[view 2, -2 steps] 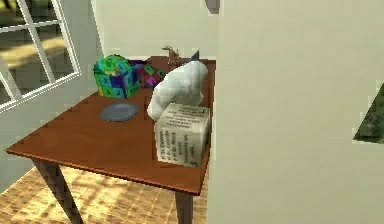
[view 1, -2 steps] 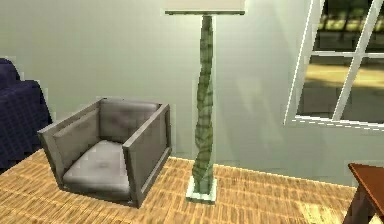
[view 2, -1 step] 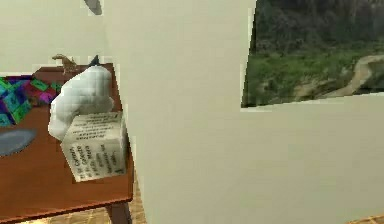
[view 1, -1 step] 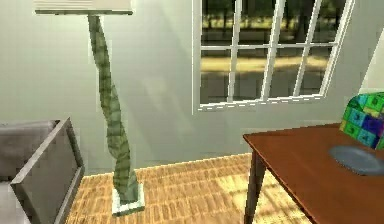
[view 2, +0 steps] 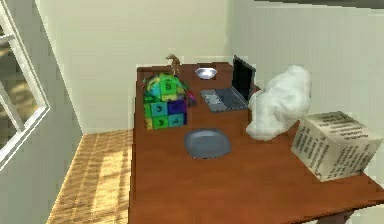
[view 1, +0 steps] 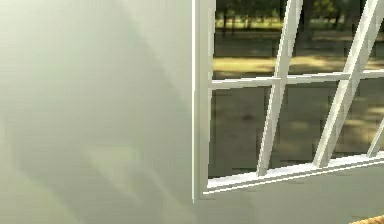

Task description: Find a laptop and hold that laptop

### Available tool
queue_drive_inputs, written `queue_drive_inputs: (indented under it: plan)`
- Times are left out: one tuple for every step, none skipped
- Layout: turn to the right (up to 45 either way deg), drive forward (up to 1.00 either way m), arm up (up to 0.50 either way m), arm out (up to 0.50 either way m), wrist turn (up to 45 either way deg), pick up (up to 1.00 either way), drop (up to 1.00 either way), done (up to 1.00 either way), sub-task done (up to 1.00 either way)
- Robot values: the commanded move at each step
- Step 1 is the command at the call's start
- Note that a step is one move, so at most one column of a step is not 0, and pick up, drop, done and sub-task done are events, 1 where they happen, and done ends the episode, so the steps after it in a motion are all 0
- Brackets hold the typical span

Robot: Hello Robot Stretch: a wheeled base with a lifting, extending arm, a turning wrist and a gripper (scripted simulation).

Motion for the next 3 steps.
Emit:
queue_drive_inputs:
  plan:
    - [18.0,0.0,0.0,0.0,0.0,0.0,0.0,0.0,0.0]
    - [0.0,0.15,0.0,0.0,0.0,0.0,0.0,0.0,0.0]
    - [12.0,0.0,0.0,0.0,0.0,0.0,0.0,0.0,0.0]
